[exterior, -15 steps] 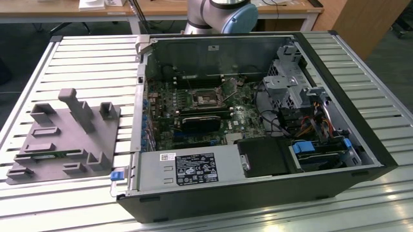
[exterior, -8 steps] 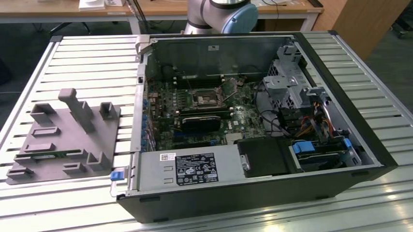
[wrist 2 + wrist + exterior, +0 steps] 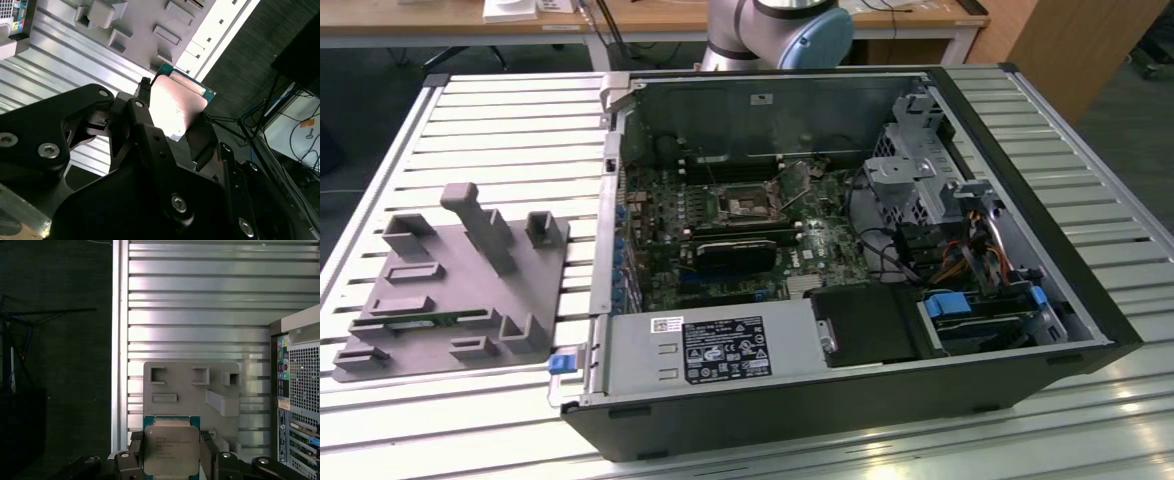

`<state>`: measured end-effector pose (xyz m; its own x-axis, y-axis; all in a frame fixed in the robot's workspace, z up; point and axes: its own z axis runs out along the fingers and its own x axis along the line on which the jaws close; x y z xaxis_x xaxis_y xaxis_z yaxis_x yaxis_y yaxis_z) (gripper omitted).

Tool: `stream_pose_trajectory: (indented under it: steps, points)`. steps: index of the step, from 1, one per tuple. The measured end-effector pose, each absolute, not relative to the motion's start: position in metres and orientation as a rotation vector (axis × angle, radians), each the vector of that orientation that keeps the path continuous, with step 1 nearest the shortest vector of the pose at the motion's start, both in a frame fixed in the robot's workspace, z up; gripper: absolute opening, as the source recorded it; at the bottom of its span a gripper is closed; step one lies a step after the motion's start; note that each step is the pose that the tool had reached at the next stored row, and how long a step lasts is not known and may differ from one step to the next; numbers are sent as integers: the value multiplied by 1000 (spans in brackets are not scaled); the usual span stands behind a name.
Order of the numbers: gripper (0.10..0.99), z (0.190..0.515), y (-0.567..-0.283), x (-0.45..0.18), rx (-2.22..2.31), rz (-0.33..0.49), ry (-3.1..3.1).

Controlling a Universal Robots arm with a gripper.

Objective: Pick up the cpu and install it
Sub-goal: 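Pick up the cpu and move it towards the insertion slot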

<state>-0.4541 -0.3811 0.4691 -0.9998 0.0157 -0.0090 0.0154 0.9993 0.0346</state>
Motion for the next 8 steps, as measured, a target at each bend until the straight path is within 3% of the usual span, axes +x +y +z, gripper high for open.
stream_pose_trajectory:
  steps: [8]
  points:
    - [533,469,-381,-443,24,54,3132]
